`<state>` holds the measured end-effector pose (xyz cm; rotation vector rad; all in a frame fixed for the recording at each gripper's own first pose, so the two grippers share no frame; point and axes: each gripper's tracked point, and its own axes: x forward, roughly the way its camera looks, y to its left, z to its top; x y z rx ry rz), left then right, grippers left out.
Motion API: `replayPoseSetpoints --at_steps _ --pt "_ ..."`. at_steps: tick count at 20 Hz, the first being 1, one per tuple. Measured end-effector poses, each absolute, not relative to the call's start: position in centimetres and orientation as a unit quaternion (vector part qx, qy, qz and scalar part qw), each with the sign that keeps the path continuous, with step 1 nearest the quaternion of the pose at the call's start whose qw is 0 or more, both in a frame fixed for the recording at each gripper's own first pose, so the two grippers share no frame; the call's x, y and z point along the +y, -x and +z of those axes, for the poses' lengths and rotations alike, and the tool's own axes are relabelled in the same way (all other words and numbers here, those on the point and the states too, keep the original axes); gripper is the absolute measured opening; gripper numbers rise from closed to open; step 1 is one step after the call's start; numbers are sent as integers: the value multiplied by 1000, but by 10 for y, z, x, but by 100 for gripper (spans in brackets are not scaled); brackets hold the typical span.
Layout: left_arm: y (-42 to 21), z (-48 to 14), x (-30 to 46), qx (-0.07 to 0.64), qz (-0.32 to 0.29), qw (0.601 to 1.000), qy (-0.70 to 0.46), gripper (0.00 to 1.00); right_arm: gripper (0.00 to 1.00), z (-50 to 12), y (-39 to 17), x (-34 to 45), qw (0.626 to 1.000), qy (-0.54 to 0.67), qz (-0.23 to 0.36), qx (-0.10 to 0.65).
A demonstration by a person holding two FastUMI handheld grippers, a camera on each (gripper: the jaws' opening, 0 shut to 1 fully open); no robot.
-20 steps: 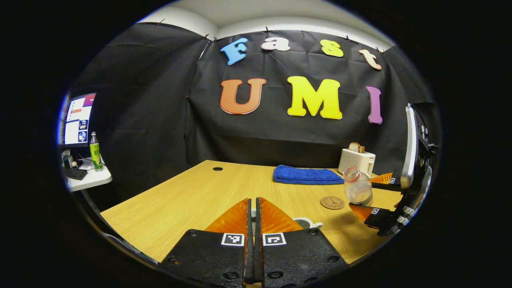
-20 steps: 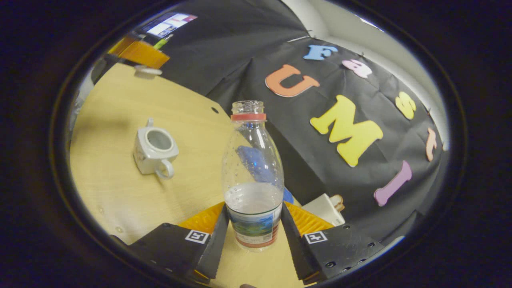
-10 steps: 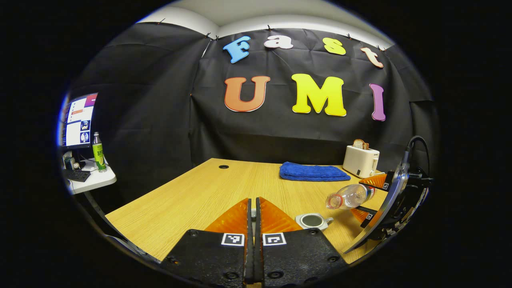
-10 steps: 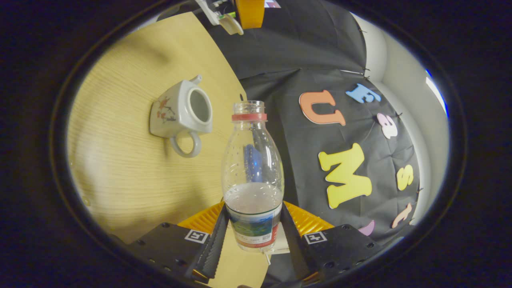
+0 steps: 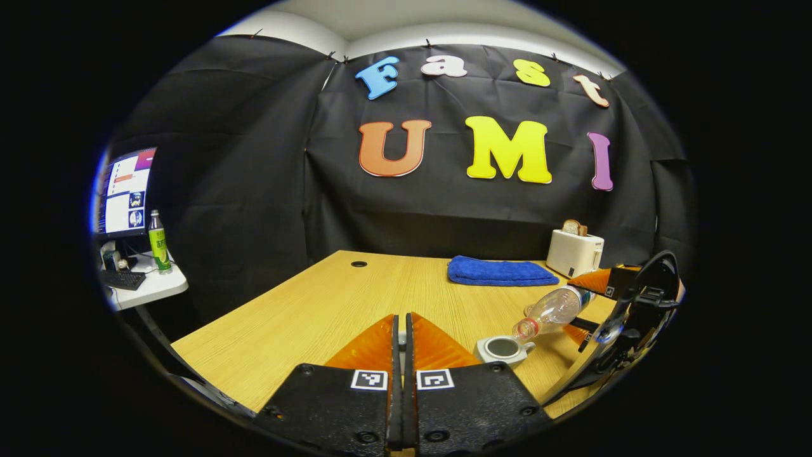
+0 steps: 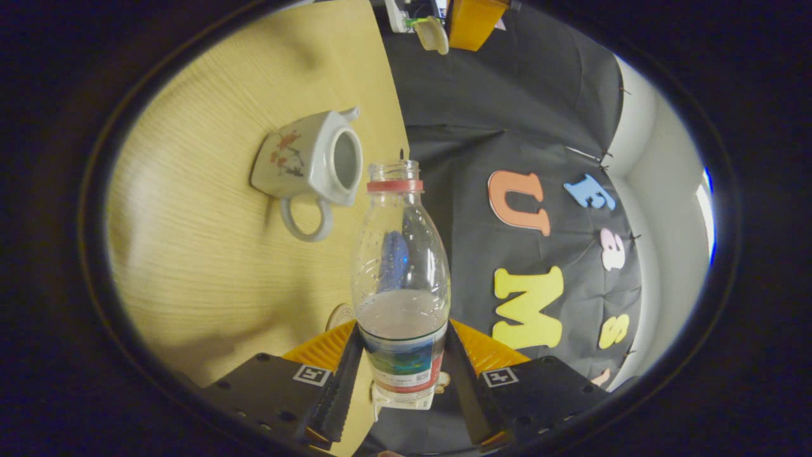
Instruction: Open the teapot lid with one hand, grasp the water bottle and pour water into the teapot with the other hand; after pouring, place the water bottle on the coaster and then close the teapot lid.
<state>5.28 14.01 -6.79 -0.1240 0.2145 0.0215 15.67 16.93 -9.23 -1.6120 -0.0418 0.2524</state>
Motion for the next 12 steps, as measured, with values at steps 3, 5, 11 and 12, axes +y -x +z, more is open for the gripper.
replayPoseSetpoints --at_steps 3,5,11,12 --pt "-52 -67 142 106 10 992 62 2 72 -84 -163 173 666 737 107 -27" --pt "-52 -67 142 105 10 993 59 2 71 -87 -166 174 656 747 106 -27" --pt "-51 -68 141 105 6 993 56 3 72 -85 -163 181 632 767 103 -42" --pt "-51 -67 140 106 4 993 55 3 72 -84 -164 181 629 770 101 -44"
